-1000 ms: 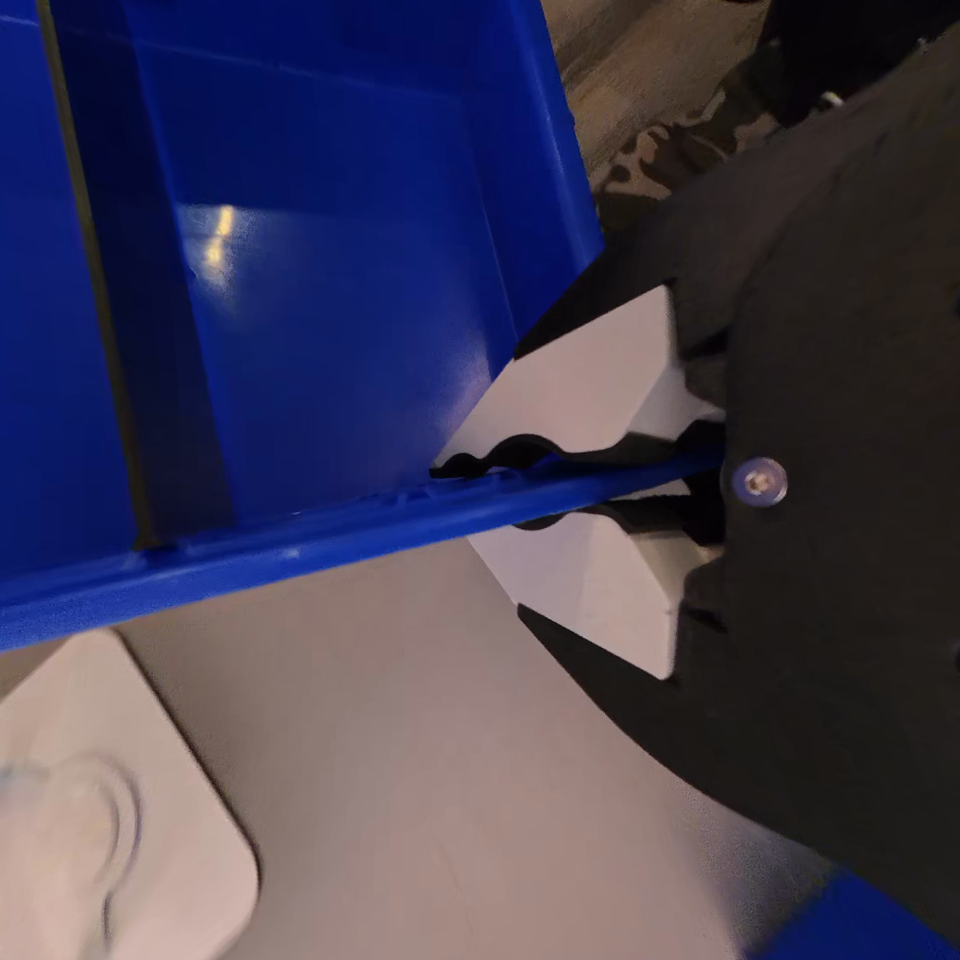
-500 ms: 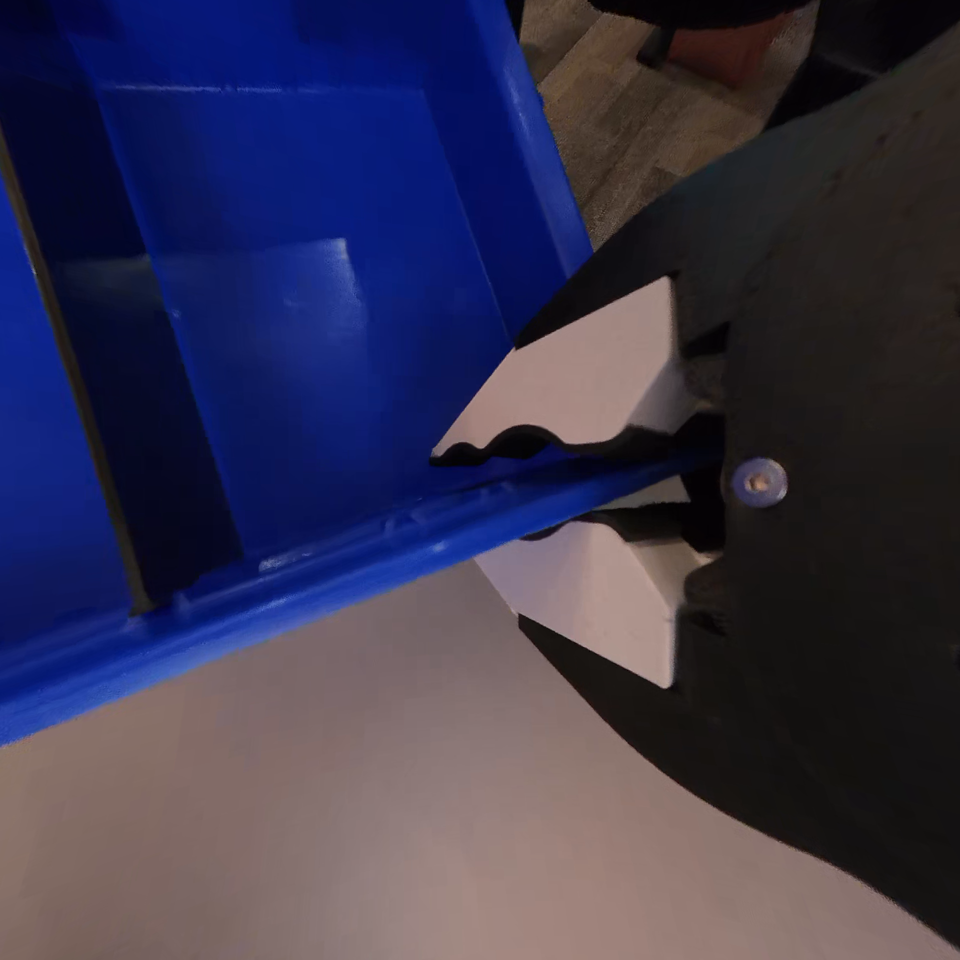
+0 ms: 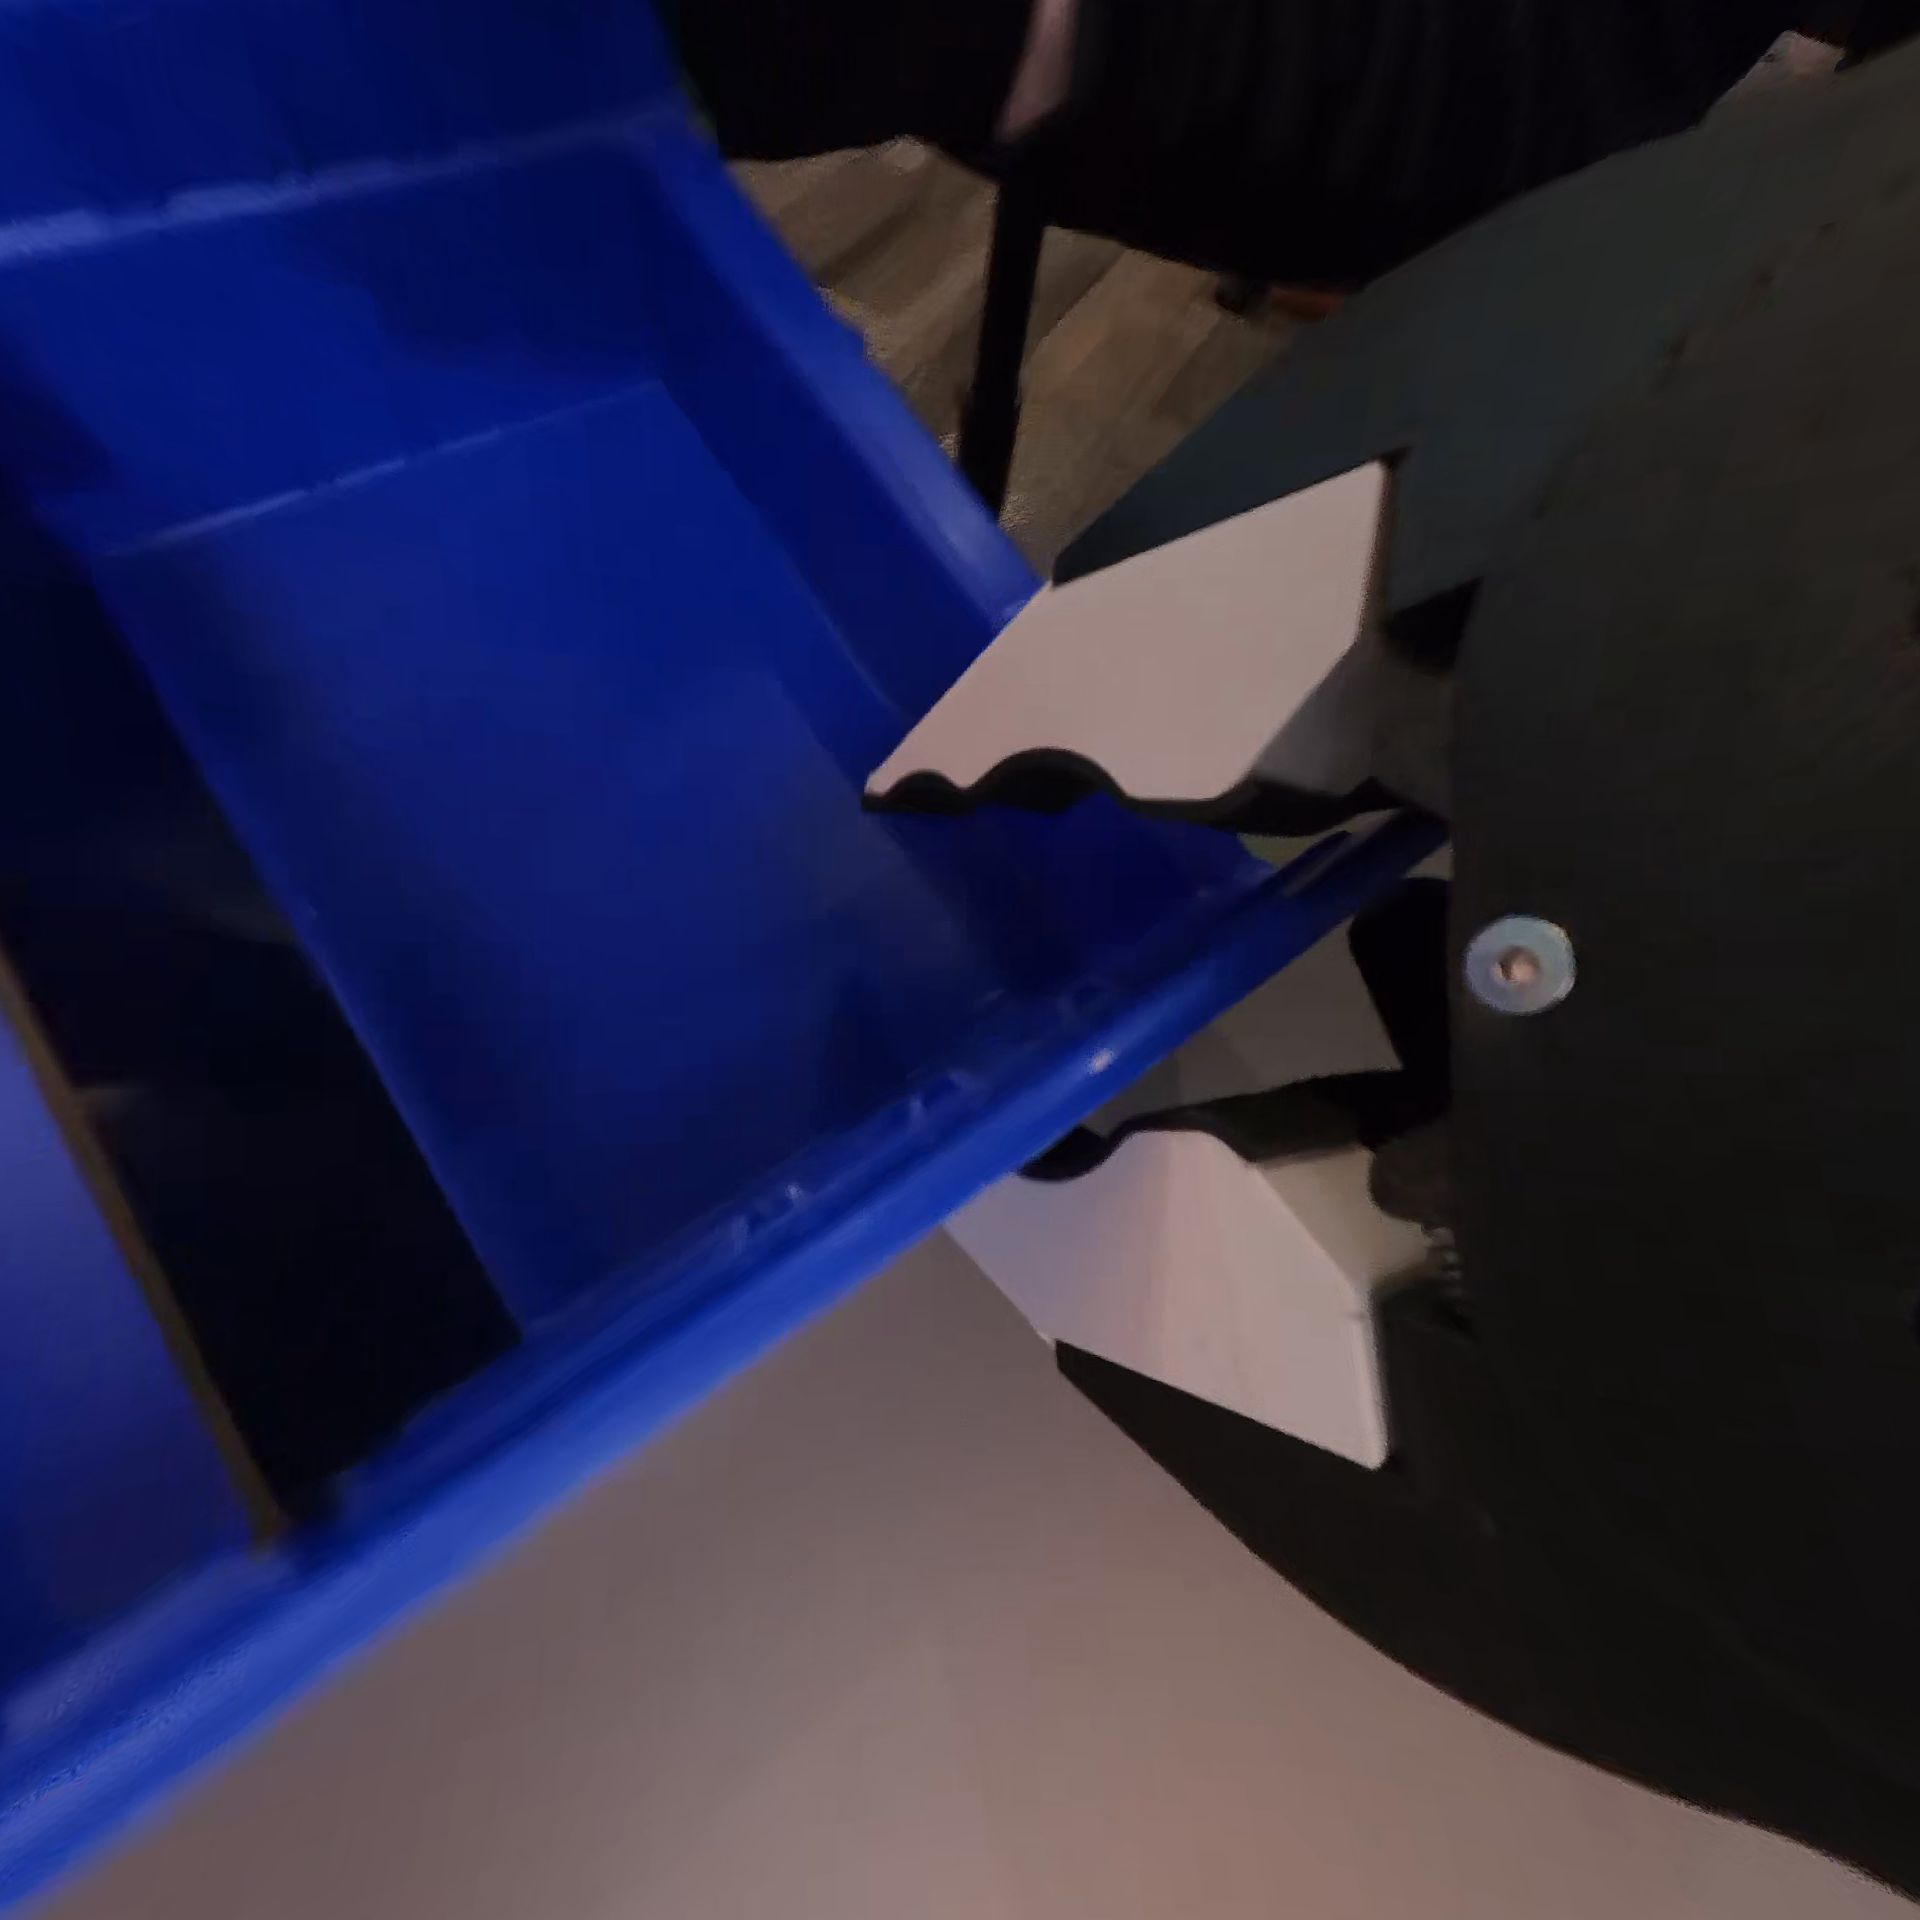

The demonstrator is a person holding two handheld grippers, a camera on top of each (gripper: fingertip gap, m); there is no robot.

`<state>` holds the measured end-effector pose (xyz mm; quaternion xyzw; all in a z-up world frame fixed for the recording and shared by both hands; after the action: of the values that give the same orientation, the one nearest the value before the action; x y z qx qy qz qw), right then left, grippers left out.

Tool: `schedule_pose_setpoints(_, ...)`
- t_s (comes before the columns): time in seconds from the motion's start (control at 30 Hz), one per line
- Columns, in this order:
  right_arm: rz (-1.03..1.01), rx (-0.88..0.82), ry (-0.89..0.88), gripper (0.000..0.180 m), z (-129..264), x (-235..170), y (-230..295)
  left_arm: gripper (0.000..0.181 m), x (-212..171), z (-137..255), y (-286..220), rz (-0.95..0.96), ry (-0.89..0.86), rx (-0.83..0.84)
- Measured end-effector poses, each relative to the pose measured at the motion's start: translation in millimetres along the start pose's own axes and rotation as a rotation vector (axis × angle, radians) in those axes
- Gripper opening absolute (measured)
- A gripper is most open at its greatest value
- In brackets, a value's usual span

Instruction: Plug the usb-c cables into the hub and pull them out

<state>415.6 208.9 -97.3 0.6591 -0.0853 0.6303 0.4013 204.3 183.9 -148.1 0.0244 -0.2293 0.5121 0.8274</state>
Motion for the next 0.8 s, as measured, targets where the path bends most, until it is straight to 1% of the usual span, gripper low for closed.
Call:
schedule_pose_setpoints(0.03,0.001,-0.015,0.033,0.122,1.5,-2.0,-4.5,0.061,-4.2,0.5,-7.9,-0.007,0.002,-0.012)
schedule_pose_setpoints(0.1,0.014,-0.036,0.128,0.097,3.3,-9.9,-14.8,0.072,-13.6,3.1,-25.3,-0.017,0.001,-0.051)
schedule_pose_setpoints(0.17,0.024,-0.084,0.188,0.086,6.8,-15.2,-27.1,0.083,-23.5,5.0,-43.2,-0.049,-0.006,-0.062)
schedule_pose_setpoints(0.2,0.033,-0.083,0.202,0.08,8.7,-16.0,-30.8,0.086,-27.7,5.7,-50.1,-0.054,-0.014,-0.07)
schedule_pose_setpoints(0.27,0.049,-0.06,0.231,0.065,12.8,-17.1,-37.4,0.089,-35.4,7.4,-61.0,-0.049,-0.02,-0.116)
schedule_pose_setpoints(0.3,0.042,-0.058,0.247,0.062,15.6,-17.8,-41.8,0.092,-38.4,8.5,-66.3,-0.043,-0.019,-0.146)
schedule_pose_setpoints(0.33,0.04,-0.07,0.248,0.059,18.8,-17.0,-46.7,0.094,-40.8,9.6,-71.7,-0.031,-0.018,-0.172)
schedule_pose_setpoints(0.37,0.064,-0.108,0.259,0.052,21.6,-16.5,-52.1,0.096,-42.4,10.9,-77.2,-0.022,-0.023,-0.196)
schedule_pose_setpoints(0.43,0.097,-0.159,0.307,0.054,23.1,-17.8,-61.4,0.096,-45.5,10.8,-85.8,-0.023,-0.029,-0.214)
schedule_pose_setpoints(0.5,0.095,-0.13,0.316,0.054,20.4,-16.6,-64.4,0.097,-47.3,10.5,-87.4,-0.018,-0.047,-0.226)
schedule_pose_setpoints(0.57,0.115,-0.116,0.322,0.057,17.0,-13.9,-62.2,0.1,-49.3,12.9,-84.8,0.013,-0.054,-0.277)
schedule_pose_setpoints(0.6,0.121,-0.123,0.315,0.061,16.7,-12.4,-61.8,0.095,-50.5,16.8,-83.1,0.021,-0.05,-0.308)
schedule_pose_setpoints(0.7,0.088,-0.137,0.246,0.074,21.2,-8.0,-63.6,0.098,-54.4,32.9,-78.8,0.019,-0.08,-0.385)
schedule_pose_setpoints(0.8,0.13,-0.208,0.195,0.087,29.3,1.6,-61.3,0.097,-70.1,59.9,-70.4,-0.012,-0.117,-0.422)
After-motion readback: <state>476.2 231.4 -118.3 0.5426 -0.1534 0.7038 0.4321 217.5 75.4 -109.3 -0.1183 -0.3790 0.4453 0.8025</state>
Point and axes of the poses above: each gripper's, where its closed fingertips meet, z back along the fingers, x out of its top, y = z × x across the jaws, the point moved 8 cm from there along z, back along the fingers, and after that the axes turned 15 degrees about x, right-handed, at the moved point
